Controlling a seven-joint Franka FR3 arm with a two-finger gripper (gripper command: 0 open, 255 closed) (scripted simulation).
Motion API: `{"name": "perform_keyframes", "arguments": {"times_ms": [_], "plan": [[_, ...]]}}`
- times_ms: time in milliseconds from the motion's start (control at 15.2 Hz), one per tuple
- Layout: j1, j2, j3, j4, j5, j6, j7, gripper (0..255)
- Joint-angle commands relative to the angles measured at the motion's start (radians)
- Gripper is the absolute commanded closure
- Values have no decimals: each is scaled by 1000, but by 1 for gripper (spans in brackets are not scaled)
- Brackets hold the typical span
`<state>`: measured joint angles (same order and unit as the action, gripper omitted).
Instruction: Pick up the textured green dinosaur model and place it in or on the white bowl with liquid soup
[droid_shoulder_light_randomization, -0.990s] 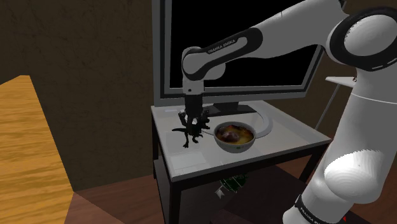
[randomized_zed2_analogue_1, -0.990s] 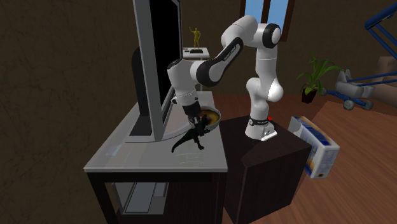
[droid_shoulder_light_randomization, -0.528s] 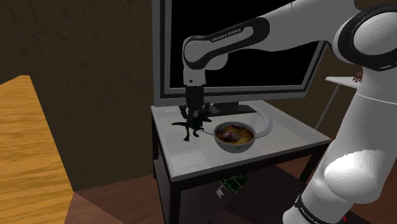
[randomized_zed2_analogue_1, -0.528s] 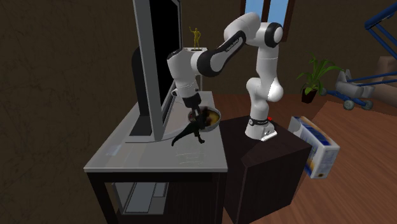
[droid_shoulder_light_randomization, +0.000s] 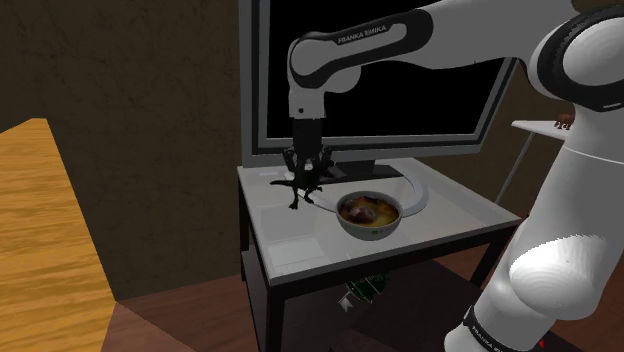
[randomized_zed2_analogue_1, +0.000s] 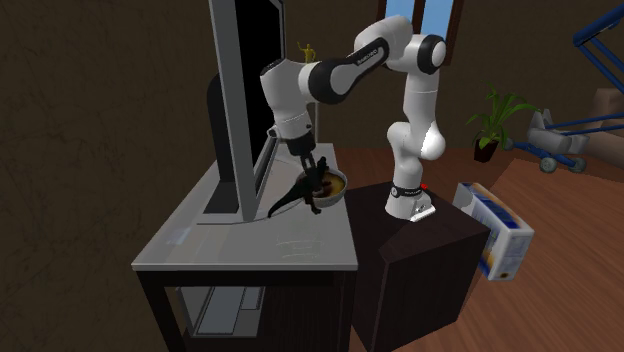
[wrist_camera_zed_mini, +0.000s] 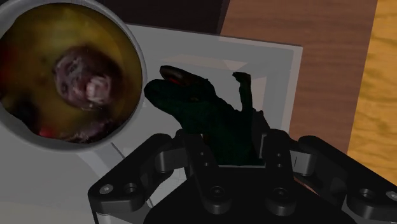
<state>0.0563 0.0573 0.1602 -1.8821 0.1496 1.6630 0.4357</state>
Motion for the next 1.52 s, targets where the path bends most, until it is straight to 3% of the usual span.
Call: {"name": "perform_keyframes", "arguments": {"times_ms": [0, 594, 1452], "plan": [[0, -8, 0, 20, 1, -28, 4, 255], [-2, -19, -1, 122, 2, -140, 18, 255], [-109, -398, -137, -267, -55, -159, -223, 255]]}}
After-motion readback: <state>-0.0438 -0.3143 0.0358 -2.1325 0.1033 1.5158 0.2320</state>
